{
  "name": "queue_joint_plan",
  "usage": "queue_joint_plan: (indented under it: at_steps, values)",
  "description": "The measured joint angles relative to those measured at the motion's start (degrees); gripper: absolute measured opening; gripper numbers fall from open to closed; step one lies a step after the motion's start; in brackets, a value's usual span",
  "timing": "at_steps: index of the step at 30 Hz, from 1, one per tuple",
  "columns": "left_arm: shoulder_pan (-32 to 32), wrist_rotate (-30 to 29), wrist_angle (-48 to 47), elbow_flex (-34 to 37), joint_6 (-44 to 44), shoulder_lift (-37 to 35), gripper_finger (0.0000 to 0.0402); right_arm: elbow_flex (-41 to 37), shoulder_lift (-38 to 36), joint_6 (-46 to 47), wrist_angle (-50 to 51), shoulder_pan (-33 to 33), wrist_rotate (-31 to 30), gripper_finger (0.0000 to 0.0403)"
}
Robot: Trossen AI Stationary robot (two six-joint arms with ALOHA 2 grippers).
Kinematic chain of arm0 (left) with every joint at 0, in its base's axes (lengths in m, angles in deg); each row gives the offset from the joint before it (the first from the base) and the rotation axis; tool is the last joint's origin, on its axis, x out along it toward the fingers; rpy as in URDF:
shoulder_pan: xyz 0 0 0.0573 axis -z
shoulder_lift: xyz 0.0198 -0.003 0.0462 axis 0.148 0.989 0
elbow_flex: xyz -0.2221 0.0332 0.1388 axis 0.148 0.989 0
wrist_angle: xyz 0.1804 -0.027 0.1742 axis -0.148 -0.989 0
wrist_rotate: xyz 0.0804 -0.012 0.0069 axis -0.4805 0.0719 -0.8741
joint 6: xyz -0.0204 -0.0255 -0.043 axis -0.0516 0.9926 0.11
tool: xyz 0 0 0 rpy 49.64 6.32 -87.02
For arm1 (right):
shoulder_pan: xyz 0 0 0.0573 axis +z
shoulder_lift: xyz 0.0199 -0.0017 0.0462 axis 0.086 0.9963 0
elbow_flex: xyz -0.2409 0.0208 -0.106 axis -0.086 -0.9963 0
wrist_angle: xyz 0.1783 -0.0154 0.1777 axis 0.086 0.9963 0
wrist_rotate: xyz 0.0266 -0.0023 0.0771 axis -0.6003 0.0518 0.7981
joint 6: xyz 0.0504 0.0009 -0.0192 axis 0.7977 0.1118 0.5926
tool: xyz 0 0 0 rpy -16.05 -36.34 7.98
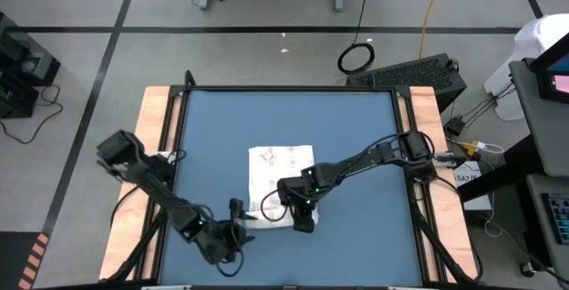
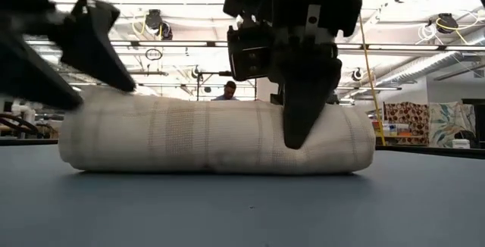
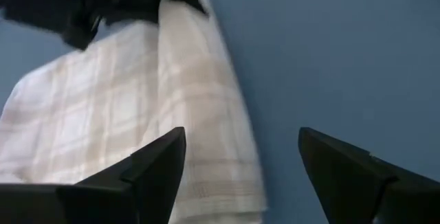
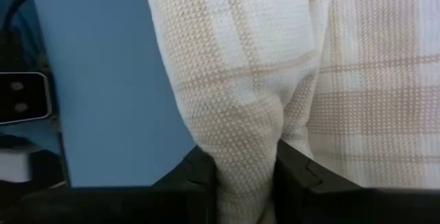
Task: Roll towel into tight, uniform cylinder
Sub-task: Roll the white towel
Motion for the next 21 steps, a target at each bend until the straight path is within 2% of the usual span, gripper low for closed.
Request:
queue_joint_plan:
  at_steps: [5,18,21]
  values:
    - [-0.26,-4.07,0.63,0.0,4.22,4.25,0.0288,-0.07,0.05,0.05,-0.01,-1.67,3.09,0.0078]
    - [-3.61,-4.96,0.29,-0.07,7.46,8.7,0.0288,-0.09,0.07,-0.32,-0.47,-2.86,6.51,0.0078]
    - [-4.56,-3.1,0.33,-0.09,8.97,9.23,0.0287,-0.09,0.07,-0.34,-0.49,-2.86,6.56,0.0078]
